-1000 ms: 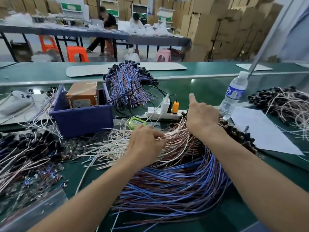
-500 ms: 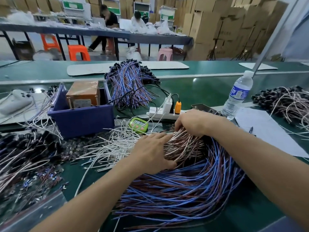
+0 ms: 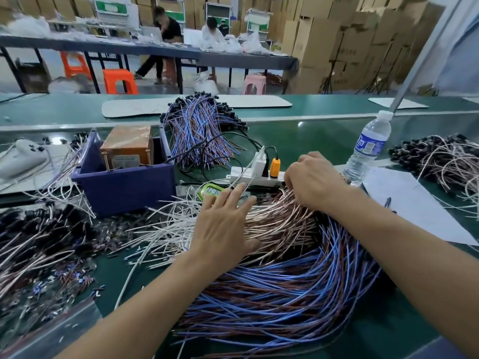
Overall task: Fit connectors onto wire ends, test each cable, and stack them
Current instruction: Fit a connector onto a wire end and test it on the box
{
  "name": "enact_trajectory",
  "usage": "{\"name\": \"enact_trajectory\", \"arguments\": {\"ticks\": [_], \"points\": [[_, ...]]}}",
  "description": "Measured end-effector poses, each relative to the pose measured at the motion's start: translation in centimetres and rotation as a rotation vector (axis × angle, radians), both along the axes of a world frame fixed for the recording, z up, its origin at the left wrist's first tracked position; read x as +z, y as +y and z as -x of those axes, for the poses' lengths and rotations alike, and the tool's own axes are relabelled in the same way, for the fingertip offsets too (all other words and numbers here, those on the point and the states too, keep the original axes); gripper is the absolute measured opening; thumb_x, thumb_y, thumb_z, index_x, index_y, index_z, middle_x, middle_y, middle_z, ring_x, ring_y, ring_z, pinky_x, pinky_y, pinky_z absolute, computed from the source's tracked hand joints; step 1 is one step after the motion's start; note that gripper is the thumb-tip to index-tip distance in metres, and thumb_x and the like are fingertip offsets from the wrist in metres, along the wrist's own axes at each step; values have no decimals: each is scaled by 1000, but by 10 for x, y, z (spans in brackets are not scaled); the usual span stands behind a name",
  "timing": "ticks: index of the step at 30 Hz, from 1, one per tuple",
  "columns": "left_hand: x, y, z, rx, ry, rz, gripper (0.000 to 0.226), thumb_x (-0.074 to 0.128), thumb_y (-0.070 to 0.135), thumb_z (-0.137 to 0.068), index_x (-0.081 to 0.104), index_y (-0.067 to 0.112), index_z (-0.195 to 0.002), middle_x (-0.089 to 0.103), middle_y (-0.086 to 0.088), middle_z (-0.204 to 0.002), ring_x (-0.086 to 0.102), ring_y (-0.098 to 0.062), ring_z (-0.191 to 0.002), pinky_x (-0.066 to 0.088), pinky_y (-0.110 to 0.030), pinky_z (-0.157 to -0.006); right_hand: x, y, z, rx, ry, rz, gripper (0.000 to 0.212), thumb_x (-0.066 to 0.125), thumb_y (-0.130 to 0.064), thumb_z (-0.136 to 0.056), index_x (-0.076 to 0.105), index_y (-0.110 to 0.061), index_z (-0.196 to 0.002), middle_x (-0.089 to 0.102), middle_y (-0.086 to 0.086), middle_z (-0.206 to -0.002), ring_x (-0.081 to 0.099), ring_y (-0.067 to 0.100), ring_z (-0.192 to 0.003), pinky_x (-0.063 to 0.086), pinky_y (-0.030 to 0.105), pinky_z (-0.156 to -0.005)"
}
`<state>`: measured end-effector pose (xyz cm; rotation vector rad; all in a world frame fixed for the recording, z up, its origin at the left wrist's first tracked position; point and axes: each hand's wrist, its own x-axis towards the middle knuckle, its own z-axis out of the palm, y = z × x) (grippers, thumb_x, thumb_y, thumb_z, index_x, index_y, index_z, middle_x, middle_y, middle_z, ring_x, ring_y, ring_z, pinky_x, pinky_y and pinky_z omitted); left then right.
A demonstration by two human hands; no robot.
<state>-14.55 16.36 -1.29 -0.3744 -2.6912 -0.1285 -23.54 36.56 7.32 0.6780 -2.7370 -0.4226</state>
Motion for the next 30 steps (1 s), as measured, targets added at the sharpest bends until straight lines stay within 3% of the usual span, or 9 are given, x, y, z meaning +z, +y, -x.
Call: {"name": "enact_trajectory", "arguments": {"ticks": [2,6,10,13,17,21,24,26,30], "points": [[5,2,4,-41,-11,-26,108,64,85,-68,31,32,-156,24,-1,-169,29,-23,-150,22,-45,-122,-8,-5,-4,-62,-42,-25,24,54,-12,-84,72,-23,-95,69,1,-91,58,22,-96,38,38,-103],[14,23,28,-134,-361,-236,127,63,89,-65,11,29,-164,4,6,-173,4,-15,-158,-1,-35,-121,-18,-10,-6,-93,-59,-92,32,43,-16,-91,66,-22,-111,69,2,-109,54,26,-108,35,41,-102],[2,43,40,-160,-522,-105,131,72,78,-70,3,19,-164,16,-3,-172,18,-20,-157,16,-41,-127,-10,-9,-4,-118,-178,-131,25,47,-16,-89,60,-28,-106,66,-1,-108,55,25,-110,36,42,-99],[-4,44,42,-152,-496,-142,124,77,69,-68,15,19,-163,45,-5,-159,46,-25,-141,35,-40,-117,4,-12,4,-144,-225,-134,21,52,-15,-88,64,-27,-101,65,0,-95,59,26,-105,37,41,-98],[0,44,44,-140,-464,-185,98,82,62,-61,49,18,-142,67,-6,-127,63,-29,-113,51,-37,-96,-11,-38,1,40,-150,-39,19,62,-16,-89,73,-23,-102,72,3,-106,61,26,-110,45,36,-97],[-2,45,45,-99,-483,-271,79,87,58,-59,59,22,-123,65,0,-111,62,-26,-105,51,-35,-90,-30,-39,-6,-72,-270,-151,23,47,-17,-95,67,-18,-107,69,5,-115,63,30,-113,36,46,-109],[-7,45,47,-68,-513,-279,113,88,61,-57,38,19,-150,59,-4,-132,55,-27,-124,46,-39,-104,-28,-31,-8,-145,-153,-203,14,48,-22,-93,61,-22,-94,71,5,-110,59,30,-114,22,51,-117],[-5,46,51,-65,-569,-265,131,88,64,-57,21,20,-160,51,-7,-144,48,-29,-134,42,-40,-109,-30,-28,-12,-157,-109,-225,24,46,-23,-93,68,-20,-103,72,7,-112,55,31,-120,18,52,-119],[-2,47,59,-59,-607,-158,102,82,72,-58,49,21,-141,53,-5,-115,52,-29,-120,45,-38,-95,-39,-24,-16,-164,-60,-206,31,41,-22,-92,71,-19,-100,73,7,-108,52,34,-122,12,55,-121]]}}
